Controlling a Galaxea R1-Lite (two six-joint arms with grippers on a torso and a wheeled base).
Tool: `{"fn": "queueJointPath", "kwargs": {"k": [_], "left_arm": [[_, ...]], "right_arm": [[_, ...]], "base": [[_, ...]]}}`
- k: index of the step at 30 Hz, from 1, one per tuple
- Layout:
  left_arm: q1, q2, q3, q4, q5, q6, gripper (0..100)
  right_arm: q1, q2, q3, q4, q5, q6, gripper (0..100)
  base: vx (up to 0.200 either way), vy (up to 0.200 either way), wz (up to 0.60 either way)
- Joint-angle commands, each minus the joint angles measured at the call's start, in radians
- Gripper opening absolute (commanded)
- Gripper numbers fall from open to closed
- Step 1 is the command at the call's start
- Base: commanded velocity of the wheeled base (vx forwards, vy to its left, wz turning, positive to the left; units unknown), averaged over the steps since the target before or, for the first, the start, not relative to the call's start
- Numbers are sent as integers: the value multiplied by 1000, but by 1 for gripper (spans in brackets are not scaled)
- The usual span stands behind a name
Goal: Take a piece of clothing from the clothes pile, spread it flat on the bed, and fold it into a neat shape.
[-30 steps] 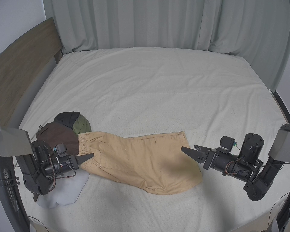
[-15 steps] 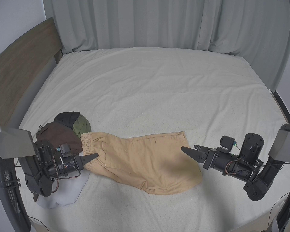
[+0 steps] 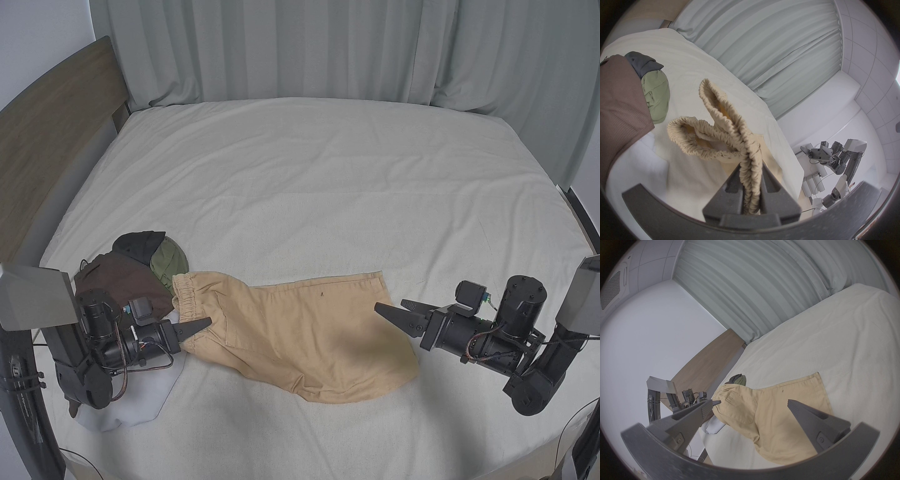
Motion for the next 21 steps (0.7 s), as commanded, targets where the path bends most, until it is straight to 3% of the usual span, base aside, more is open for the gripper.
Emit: {"fn": "queueJointPath", "kwargs": {"k": [1,9,14,21], "left_arm": [[-12,0,1,0,-2,-2,0],[-35,-7,-11,0,-2,-7,0],[-91,-41,-16,0,1,-64,0],[-200,-37,-74,0,99,-141,0]], "right_arm": [[-2,-4,0,-1,0,0,100],[-2,-17,0,0,0,0,100],[-5,-29,0,0,0,0,100],[-2,-32,-5,0,0,0,100]], "base": [[0,0,0],[0,0,0],[0,0,0],[0,0,0]]}}
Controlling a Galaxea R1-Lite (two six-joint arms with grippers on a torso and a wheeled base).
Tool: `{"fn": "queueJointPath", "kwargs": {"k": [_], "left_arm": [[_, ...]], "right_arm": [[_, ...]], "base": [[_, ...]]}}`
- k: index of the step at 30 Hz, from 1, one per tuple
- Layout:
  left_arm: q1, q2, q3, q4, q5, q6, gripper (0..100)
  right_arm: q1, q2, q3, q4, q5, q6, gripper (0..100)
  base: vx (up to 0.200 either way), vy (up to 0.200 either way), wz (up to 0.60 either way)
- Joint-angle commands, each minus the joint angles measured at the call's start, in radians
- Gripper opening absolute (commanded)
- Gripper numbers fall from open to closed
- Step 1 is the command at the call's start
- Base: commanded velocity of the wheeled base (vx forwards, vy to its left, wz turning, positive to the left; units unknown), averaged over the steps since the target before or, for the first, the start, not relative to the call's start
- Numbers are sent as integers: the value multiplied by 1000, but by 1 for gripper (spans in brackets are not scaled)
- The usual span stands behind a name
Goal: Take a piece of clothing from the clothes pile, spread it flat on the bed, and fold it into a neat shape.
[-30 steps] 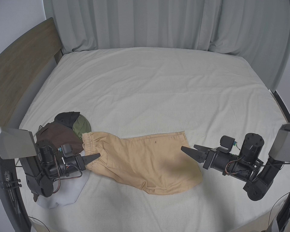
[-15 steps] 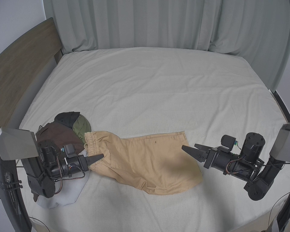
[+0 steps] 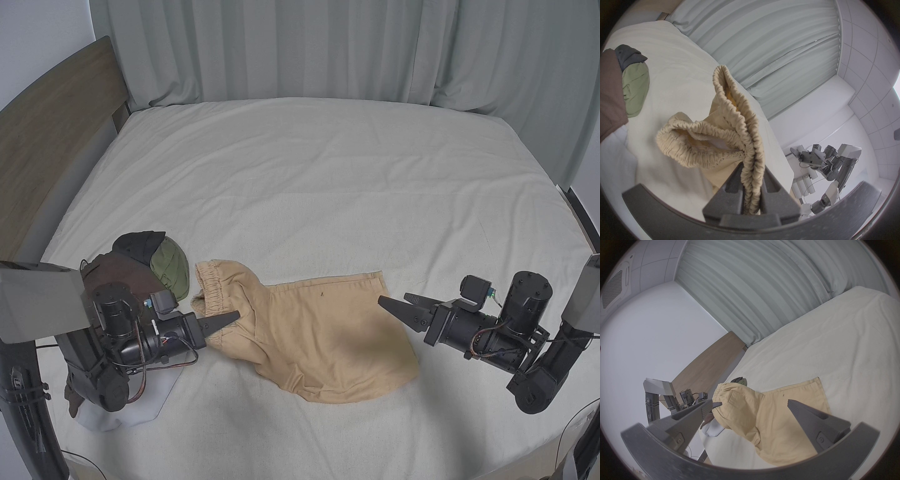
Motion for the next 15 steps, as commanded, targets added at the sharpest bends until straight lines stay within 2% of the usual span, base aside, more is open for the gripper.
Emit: {"fn": "queueJointPath", "kwargs": {"k": [1,15], "left_arm": [[-63,6,-37,1,25,-22,0],[-114,49,-105,-1,31,-70,0]], "right_arm": [[0,-3,-4,0,-1,0,100],[-9,-25,-13,0,1,2,100]], "base": [[0,0,0],[0,0,0]]}}
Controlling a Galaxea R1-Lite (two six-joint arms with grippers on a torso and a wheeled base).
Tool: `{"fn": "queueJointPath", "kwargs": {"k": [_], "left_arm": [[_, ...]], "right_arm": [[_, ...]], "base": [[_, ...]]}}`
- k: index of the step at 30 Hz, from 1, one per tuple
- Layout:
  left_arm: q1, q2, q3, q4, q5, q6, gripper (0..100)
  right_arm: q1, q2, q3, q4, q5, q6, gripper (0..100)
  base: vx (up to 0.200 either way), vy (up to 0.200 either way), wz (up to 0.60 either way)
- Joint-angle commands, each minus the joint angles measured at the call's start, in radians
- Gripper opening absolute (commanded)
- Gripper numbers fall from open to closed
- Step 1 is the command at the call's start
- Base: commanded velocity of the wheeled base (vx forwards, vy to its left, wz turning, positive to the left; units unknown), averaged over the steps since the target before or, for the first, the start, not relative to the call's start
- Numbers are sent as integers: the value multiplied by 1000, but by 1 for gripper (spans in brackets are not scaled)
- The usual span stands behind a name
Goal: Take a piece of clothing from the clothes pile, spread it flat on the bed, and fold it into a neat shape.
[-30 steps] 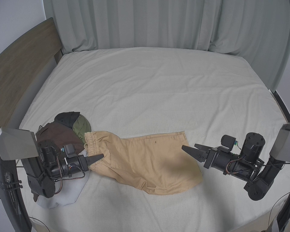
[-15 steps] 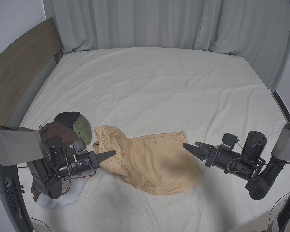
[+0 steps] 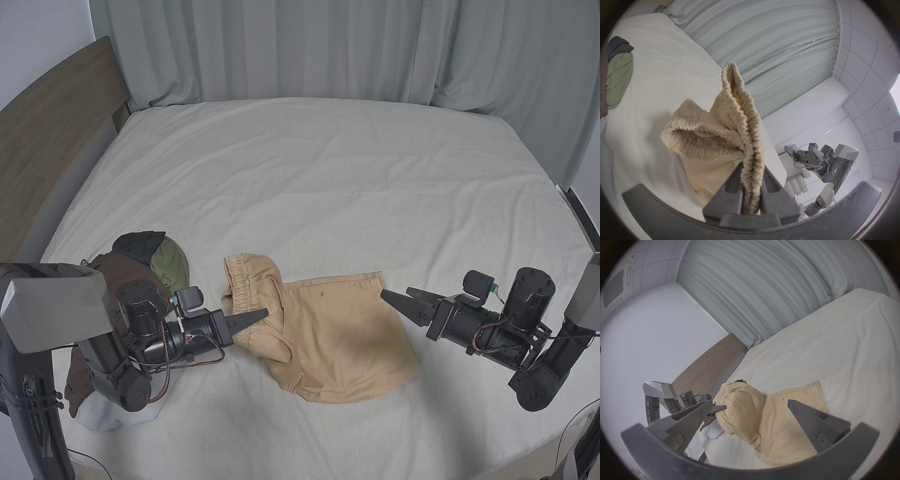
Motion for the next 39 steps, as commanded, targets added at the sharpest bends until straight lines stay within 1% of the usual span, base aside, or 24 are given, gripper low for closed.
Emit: {"fn": "queueJointPath", "kwargs": {"k": [1,5,10,12,21,26,31,33,39], "left_arm": [[-14,4,-13,-2,0,-7,0],[-40,9,-49,-1,17,-16,0],[-50,18,-55,-1,17,-56,0],[-58,30,-65,-1,15,-58,0],[-113,76,-106,-1,24,-58,0],[-125,107,-123,-1,24,-64,0],[-136,110,-135,-2,26,-90,0],[-139,112,-148,-2,27,-91,0],[-172,141,-207,-2,73,-93,0]], "right_arm": [[-1,-14,-3,0,1,1,100],[-17,-17,-12,0,1,1,100],[-42,-17,-23,0,1,3,100],[-48,-17,-26,0,3,4,100],[-51,-16,-45,0,3,6,100],[-51,-14,-48,0,3,7,100],[-53,-16,-46,0,3,9,100],[-63,-17,-46,0,3,7,100],[-73,-16,-60,0,4,7,100]], "base": [[0,0,0],[0,0,0],[0,0,0],[0,0,0],[0,0,0],[0,0,0],[0,0,0],[0,0,0],[0,0,0]]}}
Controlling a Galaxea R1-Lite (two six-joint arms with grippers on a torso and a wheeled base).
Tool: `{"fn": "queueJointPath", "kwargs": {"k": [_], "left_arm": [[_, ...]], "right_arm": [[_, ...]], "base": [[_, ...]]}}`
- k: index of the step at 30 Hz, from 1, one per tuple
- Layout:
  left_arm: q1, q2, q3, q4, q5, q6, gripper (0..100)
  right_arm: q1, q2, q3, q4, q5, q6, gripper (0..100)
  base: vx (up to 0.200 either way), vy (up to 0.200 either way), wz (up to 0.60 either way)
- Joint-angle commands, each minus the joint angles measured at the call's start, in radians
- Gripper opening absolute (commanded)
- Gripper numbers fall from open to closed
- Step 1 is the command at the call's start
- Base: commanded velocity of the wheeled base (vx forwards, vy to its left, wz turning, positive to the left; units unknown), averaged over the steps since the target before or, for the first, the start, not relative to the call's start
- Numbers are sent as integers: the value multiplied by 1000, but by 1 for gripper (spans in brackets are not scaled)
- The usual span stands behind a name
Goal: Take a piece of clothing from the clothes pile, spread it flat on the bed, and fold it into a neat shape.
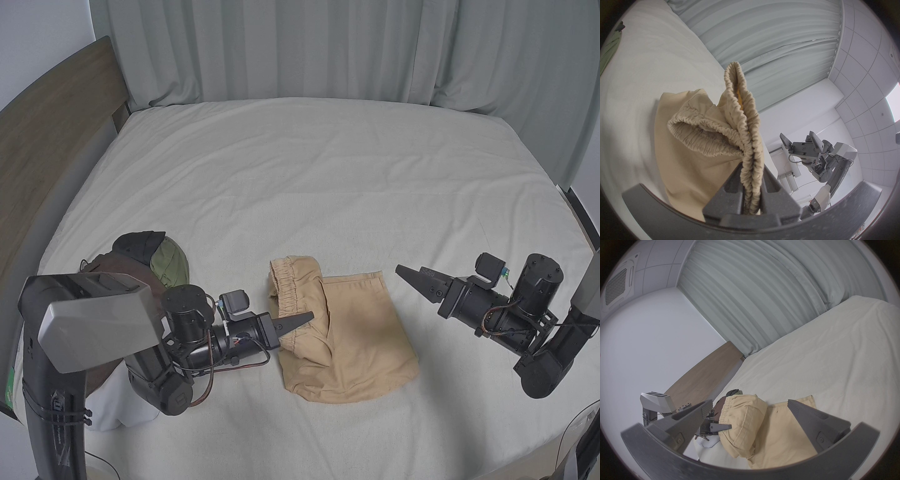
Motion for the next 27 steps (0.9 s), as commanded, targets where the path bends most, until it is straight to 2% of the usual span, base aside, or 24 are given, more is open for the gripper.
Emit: {"fn": "queueJointPath", "kwargs": {"k": [1,7,14,27], "left_arm": [[-20,27,-36,-2,16,-1,0],[-55,54,-94,-2,38,-27,0],[-93,62,-102,-2,38,-128,0],[-115,120,-111,-2,43,-120,0]], "right_arm": [[-5,0,-11,0,2,-1,100],[-20,0,-23,0,3,1,100],[-23,2,-23,0,3,1,100],[-22,2,-25,1,3,1,100]], "base": [[0,0,0],[0,0,0],[0,0,0],[0,0,0]]}}
